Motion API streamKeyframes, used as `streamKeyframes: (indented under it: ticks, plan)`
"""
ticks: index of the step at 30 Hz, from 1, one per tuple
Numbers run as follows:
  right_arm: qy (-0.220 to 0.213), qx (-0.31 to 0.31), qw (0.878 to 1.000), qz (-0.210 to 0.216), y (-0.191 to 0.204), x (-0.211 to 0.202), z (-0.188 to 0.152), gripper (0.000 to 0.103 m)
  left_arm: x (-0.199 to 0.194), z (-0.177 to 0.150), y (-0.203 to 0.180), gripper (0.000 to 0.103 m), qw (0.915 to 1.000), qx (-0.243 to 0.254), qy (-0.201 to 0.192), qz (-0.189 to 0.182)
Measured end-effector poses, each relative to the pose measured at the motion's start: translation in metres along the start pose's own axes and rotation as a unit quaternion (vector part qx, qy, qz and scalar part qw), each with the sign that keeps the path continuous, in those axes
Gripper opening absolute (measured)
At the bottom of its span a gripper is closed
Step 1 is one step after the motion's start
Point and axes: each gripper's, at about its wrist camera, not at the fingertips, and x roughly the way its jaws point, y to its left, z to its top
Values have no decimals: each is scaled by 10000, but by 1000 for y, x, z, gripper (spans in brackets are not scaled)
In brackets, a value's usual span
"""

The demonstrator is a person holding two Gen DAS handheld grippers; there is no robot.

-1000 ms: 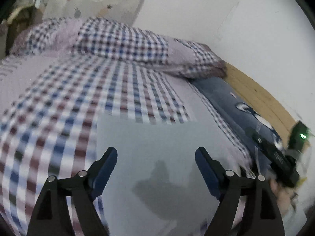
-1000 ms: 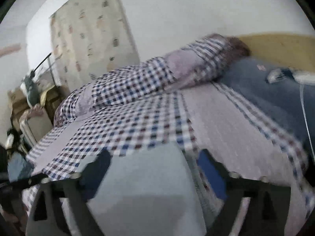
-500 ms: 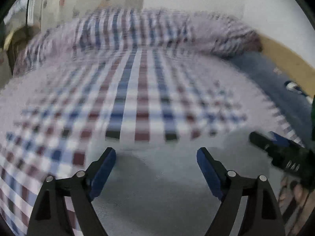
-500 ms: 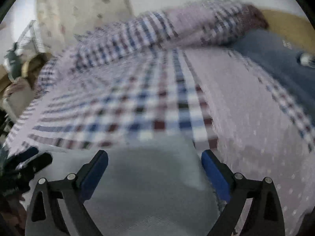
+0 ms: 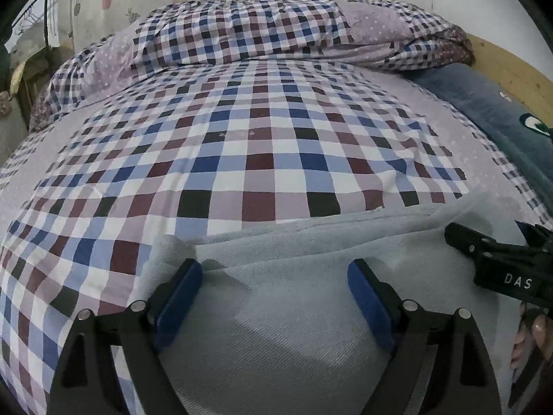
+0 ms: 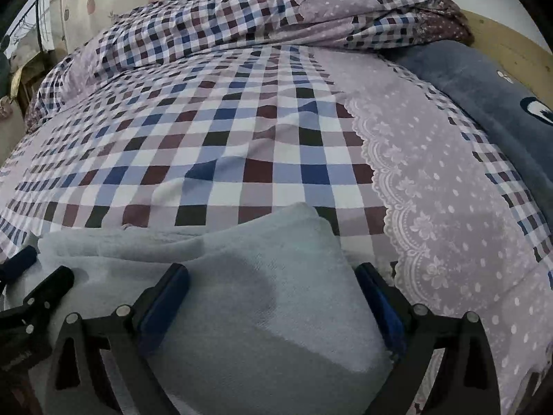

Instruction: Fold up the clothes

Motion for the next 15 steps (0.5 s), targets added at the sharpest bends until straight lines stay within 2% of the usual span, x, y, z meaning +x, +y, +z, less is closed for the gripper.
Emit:
streamKeyframes:
  ticks: [6,10,15]
  plan:
    - [-655,-137,9976,184,7,-59,-18,99,-21,2,6,90,9999,-79,105,-61]
    - [-686,-294,9970,223,11,-82,-44,99,-53,-14,-3,90,9999,85,-56,15]
    - [-703,-584,9957,169,19,-103,-81,99,-86,-51,-17,90,9994,314,-155,51]
